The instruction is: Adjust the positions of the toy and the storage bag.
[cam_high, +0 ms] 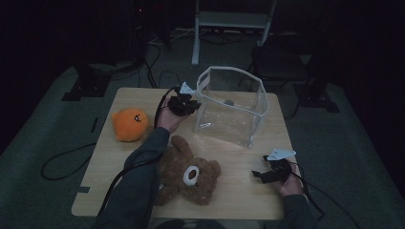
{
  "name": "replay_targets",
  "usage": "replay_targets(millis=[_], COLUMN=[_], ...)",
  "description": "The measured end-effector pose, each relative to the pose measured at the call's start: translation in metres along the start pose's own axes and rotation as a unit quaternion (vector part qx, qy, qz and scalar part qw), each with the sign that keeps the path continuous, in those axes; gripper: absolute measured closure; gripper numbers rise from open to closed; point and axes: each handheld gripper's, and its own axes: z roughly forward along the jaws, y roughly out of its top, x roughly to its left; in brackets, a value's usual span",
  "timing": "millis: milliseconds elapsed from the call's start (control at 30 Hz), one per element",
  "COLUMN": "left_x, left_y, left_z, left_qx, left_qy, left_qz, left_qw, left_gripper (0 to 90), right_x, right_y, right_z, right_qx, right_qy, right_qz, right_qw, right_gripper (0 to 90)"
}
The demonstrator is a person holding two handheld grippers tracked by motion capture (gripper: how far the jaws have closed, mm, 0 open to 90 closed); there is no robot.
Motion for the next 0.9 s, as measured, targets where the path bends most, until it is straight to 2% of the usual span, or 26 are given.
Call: replay_targets(millis=[167,233,600,733,767,900], left_x=[-0.004,-0.008,-0.022,-0.020,-0.020,-0.006], left_y=[-0.002,-0.005,-0.035,-0.048,-0.048,-0.062], left_z=[-0.005,-0.010,-0.053,-0.072,-0.072,-0.088], left_qx=[0.003,0.004,0.002,0.007,0.007,0.005], left_qy=[-0.005,-0.012,-0.032,-0.021,-0.021,0.002], left_qz=[0.012,0.024,0.054,0.062,0.062,0.044], left_qw=[0.9999,0.9996,0.9980,0.9978,0.9978,0.9990], left_gripper=[86.4,86.6,86.8,86.8,86.8,86.8], right_x=[0.000,0.000,0.000,0.000,0.000,0.000], right_y=[0.000,0.000,0.000,0.000,0.000,0.000], right_z=[0.000,0.000,0.000,0.000,0.000,0.000], right_qx=[0.000,0.000,0.000,0.000,0.000,0.000], right_qy=[0.000,0.000,0.001,0.000,0.000,0.000], right_qz=[0.000,0.000,0.001,0.000,0.000,-0.001], right_qw=[1.0000,1.0000,1.0000,1.0000,1.0000,1.0000], right_gripper=[11.6,11.6,11.6,11.6,11.6,11.6])
